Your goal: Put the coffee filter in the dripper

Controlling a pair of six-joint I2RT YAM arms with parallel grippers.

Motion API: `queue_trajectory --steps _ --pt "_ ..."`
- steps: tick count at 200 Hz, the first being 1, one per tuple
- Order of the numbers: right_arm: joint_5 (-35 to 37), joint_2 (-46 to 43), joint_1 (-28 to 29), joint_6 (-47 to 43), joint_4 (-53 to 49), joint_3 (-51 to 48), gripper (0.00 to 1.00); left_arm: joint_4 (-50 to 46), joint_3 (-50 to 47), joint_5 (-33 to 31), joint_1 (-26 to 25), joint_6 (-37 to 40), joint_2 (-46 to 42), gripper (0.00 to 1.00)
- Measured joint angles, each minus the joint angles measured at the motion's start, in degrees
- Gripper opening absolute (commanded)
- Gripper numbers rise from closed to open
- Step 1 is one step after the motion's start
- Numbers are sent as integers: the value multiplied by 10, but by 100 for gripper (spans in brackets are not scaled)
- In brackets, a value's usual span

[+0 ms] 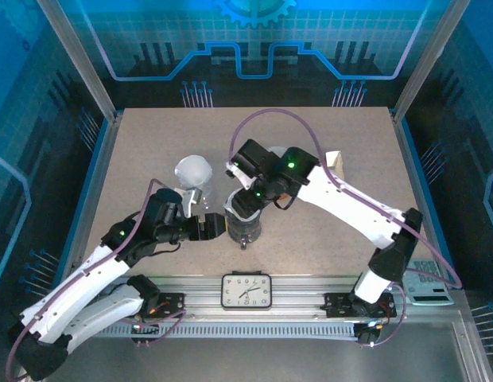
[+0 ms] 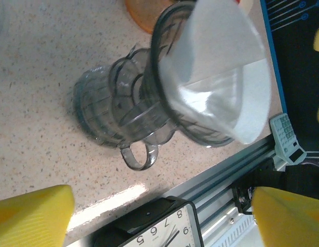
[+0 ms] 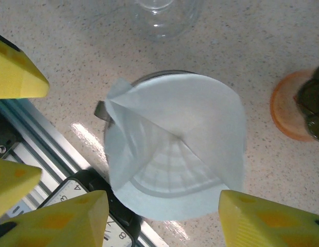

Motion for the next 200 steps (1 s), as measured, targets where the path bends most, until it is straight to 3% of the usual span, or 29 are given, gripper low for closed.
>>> queue_trajectory --steps 29,56,93,111,166,200 --pt "8 -52 -26 19 44 -70 60 -1 76 2 0 6 59 86" --pt "17 -82 -41 32 75 -123 61 -9 147 3 0 31 138 71" --pt "19 -119 -49 41 106 -179 63 -49 171 3 0 56 208 71" --pt "19 -137 -53 44 116 -201 63 -74 171 3 0 64 221 69" --pt "13 -165 -75 47 143 -245 64 -118 172 1 0 79 223 46" --pt "1 -165 -80 47 153 -249 64 -127 174 0 0 81 228 44"
